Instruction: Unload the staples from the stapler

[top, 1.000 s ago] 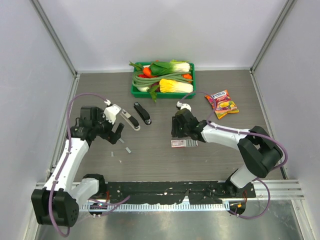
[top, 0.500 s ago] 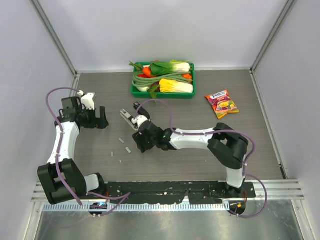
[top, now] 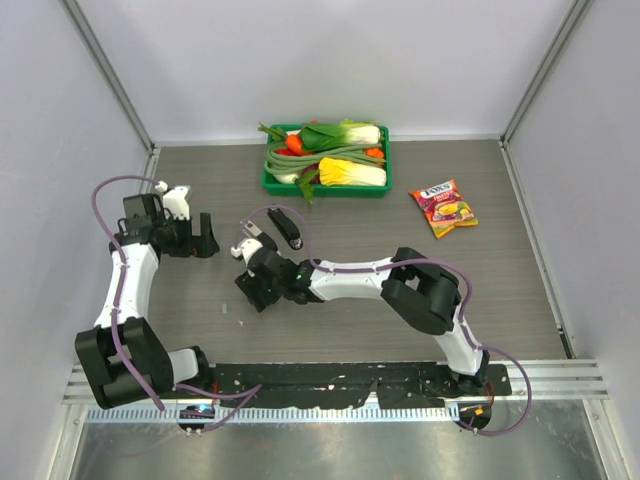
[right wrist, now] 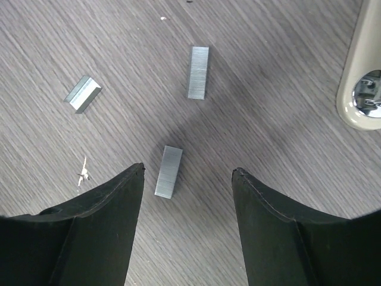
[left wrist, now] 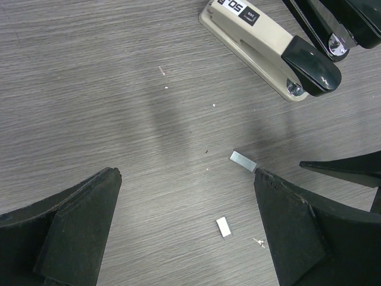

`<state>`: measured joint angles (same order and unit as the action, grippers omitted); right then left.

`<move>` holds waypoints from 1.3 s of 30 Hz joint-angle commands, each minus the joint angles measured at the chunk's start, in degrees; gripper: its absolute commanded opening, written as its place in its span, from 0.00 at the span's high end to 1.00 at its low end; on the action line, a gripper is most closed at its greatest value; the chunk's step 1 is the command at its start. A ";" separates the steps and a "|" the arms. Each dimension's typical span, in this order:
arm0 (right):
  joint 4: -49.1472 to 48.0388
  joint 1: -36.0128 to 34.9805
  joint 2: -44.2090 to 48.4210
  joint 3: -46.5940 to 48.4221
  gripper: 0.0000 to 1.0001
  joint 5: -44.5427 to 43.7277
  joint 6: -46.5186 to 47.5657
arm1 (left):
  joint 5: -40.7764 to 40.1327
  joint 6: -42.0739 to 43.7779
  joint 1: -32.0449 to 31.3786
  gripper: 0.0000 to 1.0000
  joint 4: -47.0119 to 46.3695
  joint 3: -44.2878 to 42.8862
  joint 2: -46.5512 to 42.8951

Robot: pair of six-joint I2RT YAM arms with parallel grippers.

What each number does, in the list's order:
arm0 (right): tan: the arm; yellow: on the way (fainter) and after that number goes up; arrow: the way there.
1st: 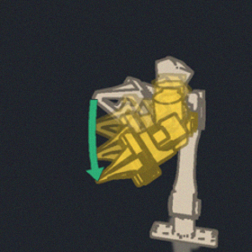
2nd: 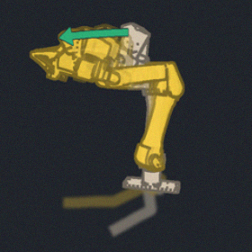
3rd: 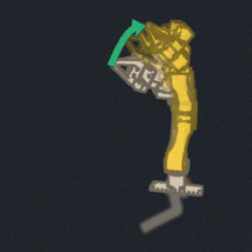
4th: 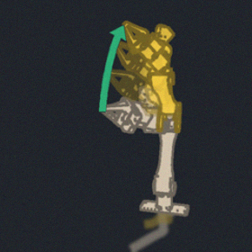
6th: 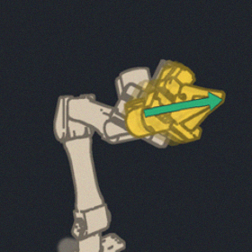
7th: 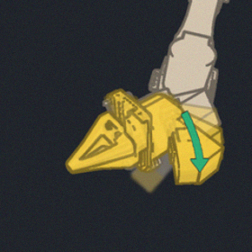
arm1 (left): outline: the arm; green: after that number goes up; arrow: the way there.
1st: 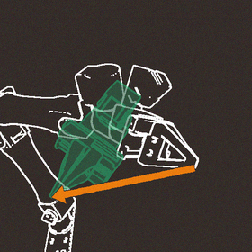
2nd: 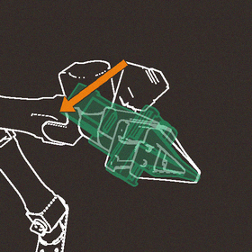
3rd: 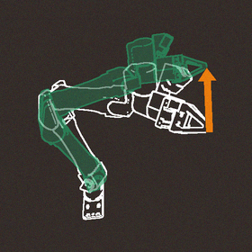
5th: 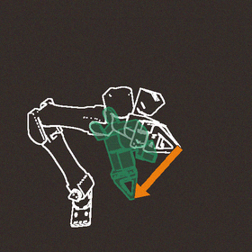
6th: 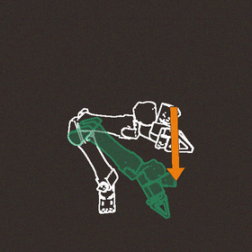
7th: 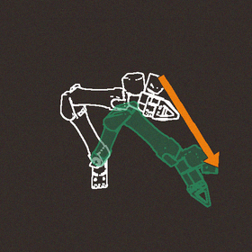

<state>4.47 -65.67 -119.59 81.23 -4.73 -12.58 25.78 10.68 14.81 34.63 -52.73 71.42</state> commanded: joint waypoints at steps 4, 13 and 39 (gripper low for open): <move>0.19 -1.30 -0.82 4.02 0.34 0.16 0.10 | 0.85 0.40 0.92 0.00 0.08 -1.50 -0.58; 3.35 -2.36 -2.93 5.25 0.45 -2.91 -1.57 | -1.34 1.89 1.36 0.00 0.61 -1.41 -1.19; 8.10 -1.39 13.04 -6.51 0.86 -15.21 -6.58 | 1.82 53.66 0.06 0.00 10.46 21.16 -15.08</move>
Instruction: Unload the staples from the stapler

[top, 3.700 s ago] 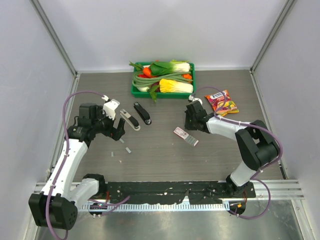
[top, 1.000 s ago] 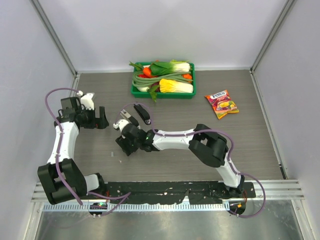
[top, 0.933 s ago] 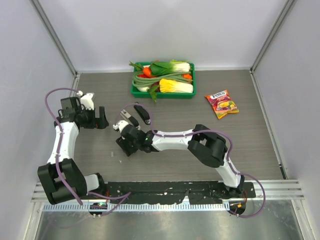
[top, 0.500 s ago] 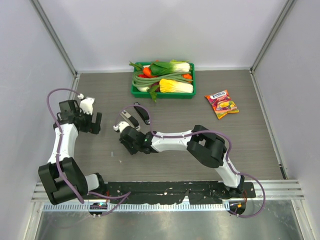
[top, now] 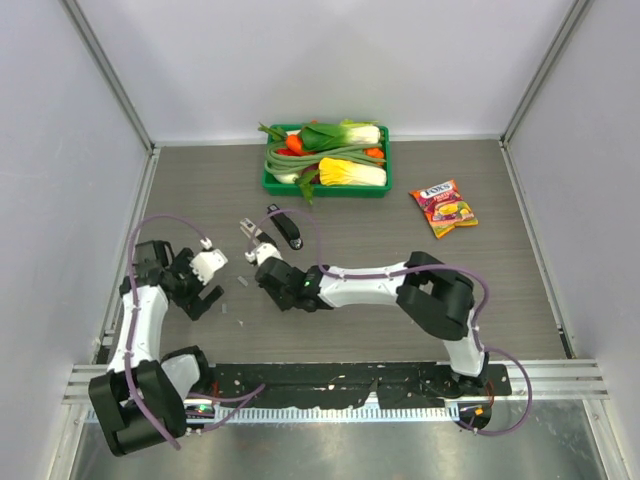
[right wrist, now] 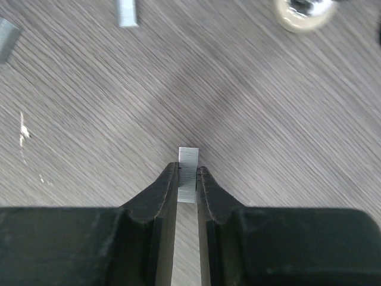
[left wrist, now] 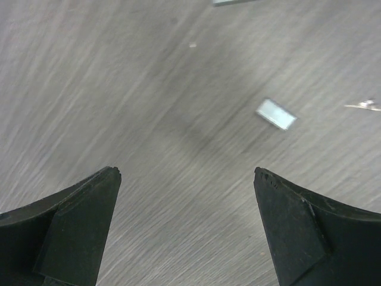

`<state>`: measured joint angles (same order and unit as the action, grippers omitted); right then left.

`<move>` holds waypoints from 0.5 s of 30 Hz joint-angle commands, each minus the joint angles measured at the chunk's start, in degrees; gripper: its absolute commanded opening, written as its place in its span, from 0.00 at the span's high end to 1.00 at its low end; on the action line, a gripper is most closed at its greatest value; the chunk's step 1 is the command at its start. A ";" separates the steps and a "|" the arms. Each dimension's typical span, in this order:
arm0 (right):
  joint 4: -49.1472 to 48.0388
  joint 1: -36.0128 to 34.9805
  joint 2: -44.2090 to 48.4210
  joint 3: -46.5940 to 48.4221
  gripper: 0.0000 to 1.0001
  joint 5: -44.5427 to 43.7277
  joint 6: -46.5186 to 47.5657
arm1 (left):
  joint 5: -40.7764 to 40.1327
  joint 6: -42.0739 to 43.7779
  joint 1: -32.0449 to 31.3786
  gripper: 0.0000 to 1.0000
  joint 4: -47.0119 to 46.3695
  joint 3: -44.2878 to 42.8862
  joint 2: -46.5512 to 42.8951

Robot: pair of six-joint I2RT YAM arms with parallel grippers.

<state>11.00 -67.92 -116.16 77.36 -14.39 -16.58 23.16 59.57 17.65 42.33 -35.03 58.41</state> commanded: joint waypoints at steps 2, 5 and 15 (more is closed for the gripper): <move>2.70 1.39 12.52 -5.90 0.86 -6.43 -3.90 | 4.27 3.45 -4.02 0.00 1.01 4.35 -2.08; 4.28 2.70 18.76 -10.03 0.87 -7.23 -5.91 | 4.09 1.17 -6.48 0.00 -0.75 4.53 -0.06; 11.40 9.29 35.47 -16.71 0.86 -8.11 -9.43 | 1.02 0.90 -9.39 0.00 -6.37 5.75 5.57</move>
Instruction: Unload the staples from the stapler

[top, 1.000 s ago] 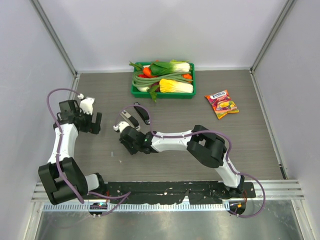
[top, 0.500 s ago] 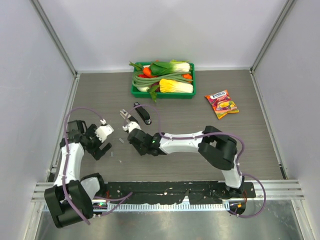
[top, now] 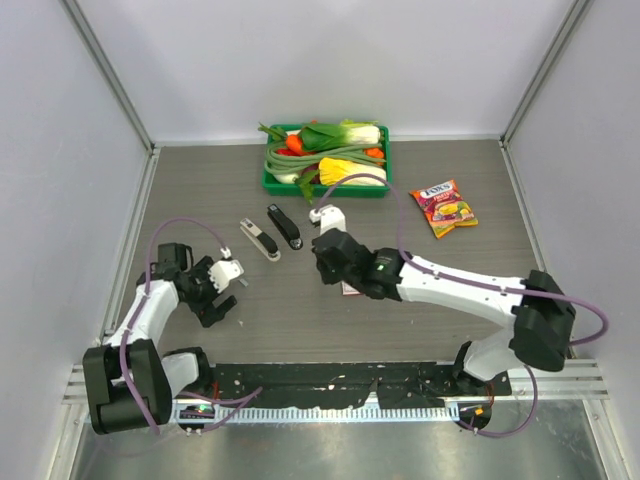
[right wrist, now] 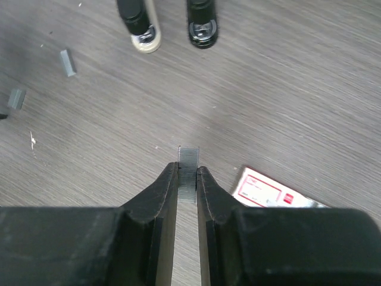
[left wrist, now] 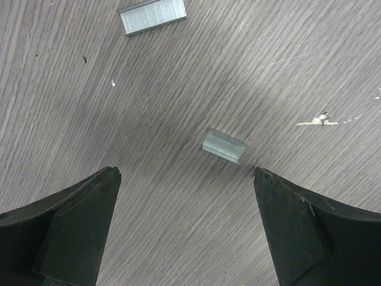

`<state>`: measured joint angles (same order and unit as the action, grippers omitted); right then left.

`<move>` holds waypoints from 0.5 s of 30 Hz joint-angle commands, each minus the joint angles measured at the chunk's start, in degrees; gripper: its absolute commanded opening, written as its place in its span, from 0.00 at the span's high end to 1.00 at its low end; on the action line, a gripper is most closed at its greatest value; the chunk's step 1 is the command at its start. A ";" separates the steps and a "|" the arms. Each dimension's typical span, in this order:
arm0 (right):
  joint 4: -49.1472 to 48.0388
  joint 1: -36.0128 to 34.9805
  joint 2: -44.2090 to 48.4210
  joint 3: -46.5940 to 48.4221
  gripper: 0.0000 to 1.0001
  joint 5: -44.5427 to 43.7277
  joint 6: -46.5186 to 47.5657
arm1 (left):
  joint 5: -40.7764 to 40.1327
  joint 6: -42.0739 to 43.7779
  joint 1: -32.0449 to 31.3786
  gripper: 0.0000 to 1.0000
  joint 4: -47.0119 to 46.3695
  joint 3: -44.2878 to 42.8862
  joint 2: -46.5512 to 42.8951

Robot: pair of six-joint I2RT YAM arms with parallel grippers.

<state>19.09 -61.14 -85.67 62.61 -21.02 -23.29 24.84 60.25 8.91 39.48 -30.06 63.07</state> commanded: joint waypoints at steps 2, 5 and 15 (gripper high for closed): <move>4.80 4.70 6.21 -2.84 0.87 -1.49 -2.99 | -0.41 -0.30 -0.91 0.00 -3.98 0.80 1.00; 6.91 6.56 7.44 -4.42 0.87 -1.75 -3.69 | -0.14 -1.97 -2.31 0.00 -4.77 0.97 0.30; 8.07 9.81 10.08 -11.45 0.87 -4.82 -5.45 | -1.99 -10.41 -11.36 0.00 -9.60 2.20 -0.67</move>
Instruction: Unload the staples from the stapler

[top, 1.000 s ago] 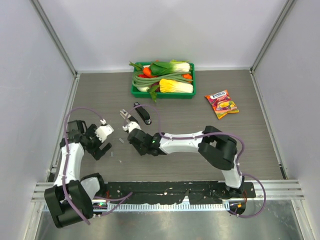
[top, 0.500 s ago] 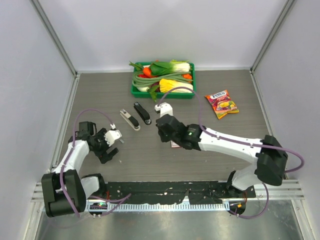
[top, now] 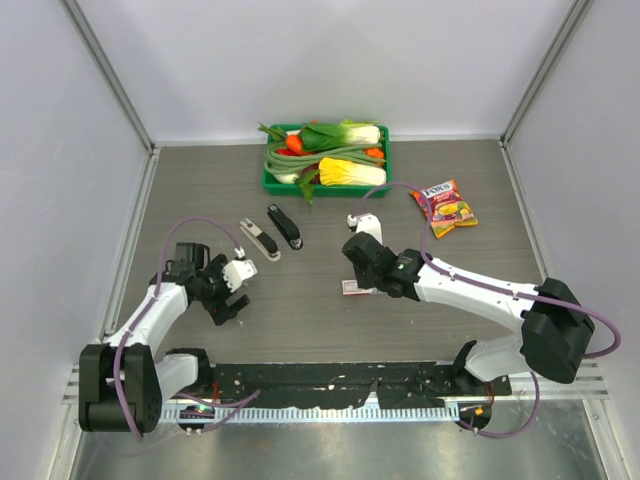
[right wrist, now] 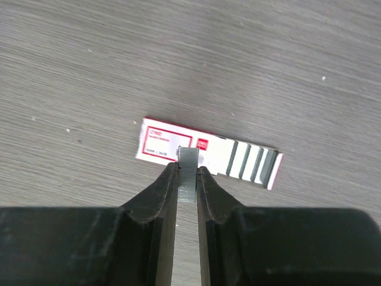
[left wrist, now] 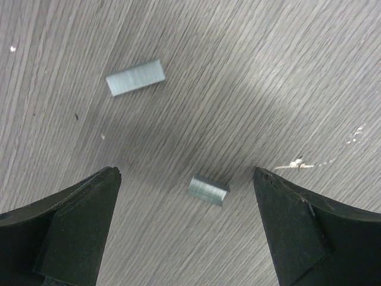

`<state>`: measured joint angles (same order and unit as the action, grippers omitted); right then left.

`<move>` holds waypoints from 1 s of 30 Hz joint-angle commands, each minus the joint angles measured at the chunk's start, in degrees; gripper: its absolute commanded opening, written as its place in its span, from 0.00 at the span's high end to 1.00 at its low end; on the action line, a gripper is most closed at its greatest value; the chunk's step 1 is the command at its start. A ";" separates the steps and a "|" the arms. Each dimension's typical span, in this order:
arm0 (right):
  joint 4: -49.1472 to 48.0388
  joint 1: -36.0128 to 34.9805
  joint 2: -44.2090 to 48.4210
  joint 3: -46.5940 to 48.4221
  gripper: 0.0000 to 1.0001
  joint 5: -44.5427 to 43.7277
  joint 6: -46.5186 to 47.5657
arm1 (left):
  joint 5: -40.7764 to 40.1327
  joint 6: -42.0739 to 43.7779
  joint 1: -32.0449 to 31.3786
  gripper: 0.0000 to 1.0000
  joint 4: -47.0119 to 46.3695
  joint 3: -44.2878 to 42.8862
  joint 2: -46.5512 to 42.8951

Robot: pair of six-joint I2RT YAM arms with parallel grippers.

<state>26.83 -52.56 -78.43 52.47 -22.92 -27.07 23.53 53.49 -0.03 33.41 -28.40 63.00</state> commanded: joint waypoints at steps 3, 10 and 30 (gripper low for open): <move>0.24 2.01 2.76 -2.63 0.87 -3.10 -1.85 | -0.85 -5.24 -3.13 0.00 -3.70 0.19 -0.86; -2.57 4.30 2.06 -5.79 0.87 -2.22 -1.58 | -0.94 -6.73 -3.22 0.00 -3.70 -0.16 -3.15; -8.72 5.89 -1.54 -10.28 0.87 0.94 -1.58 | -1.21 -9.29 -3.22 0.00 -3.35 -1.92 -2.62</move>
<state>21.37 -47.05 -79.13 42.41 -21.76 -27.64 22.20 44.93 -3.01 31.48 -28.36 60.38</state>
